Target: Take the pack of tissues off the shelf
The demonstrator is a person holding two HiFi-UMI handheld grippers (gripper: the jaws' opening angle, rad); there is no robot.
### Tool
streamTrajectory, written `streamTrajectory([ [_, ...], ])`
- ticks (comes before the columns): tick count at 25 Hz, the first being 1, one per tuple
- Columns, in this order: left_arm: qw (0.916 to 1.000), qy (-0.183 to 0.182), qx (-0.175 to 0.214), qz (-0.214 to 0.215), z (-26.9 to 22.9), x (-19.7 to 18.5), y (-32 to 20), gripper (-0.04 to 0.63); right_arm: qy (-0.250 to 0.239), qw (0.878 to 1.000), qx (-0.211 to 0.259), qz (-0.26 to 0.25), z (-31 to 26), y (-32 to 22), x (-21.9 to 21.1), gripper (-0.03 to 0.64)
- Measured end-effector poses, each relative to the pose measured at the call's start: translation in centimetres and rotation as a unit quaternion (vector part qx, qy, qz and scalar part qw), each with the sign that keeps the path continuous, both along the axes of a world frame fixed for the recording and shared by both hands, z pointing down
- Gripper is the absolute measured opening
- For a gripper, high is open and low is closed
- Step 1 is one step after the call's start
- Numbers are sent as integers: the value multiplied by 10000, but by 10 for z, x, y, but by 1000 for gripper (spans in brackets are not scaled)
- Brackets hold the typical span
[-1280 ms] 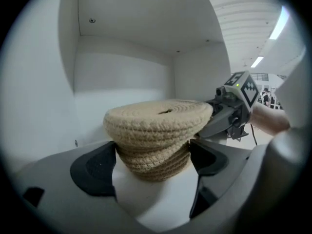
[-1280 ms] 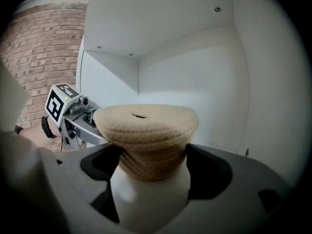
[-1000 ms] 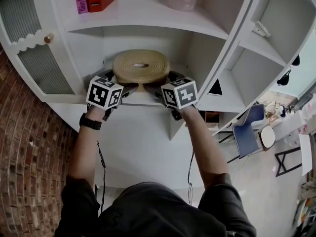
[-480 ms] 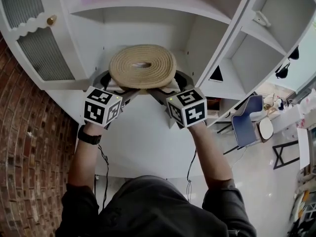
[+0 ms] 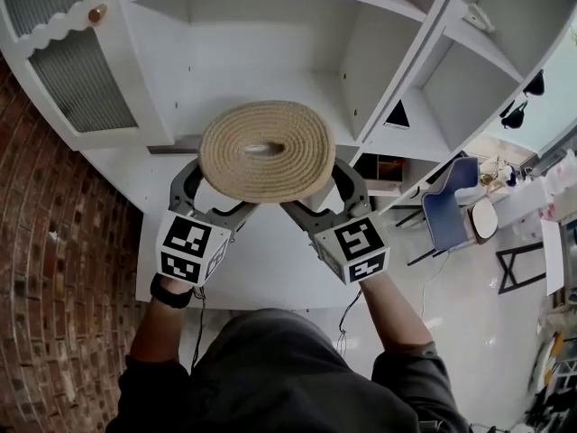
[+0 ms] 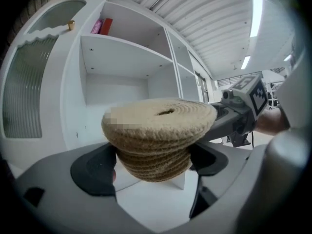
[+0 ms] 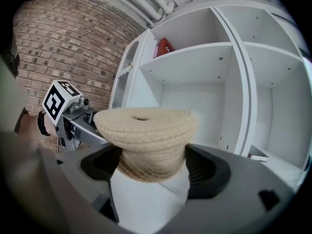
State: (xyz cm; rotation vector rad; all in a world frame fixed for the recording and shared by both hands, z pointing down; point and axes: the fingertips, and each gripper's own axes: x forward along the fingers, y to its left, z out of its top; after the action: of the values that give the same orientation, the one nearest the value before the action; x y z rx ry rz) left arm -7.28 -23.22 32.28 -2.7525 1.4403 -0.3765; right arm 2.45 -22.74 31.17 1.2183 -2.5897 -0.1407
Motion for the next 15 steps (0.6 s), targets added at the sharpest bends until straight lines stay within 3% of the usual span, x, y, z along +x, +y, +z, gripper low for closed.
streamTrajectory([
  [6, 9998, -143, 131, 13, 31, 5, 30, 463, -96, 9999, -133, -6, 36, 28, 5, 419],
  [15, 9989, 83, -469, -4, 104, 4, 22, 463, 19, 9992, -402, 7, 101, 21, 4, 419],
])
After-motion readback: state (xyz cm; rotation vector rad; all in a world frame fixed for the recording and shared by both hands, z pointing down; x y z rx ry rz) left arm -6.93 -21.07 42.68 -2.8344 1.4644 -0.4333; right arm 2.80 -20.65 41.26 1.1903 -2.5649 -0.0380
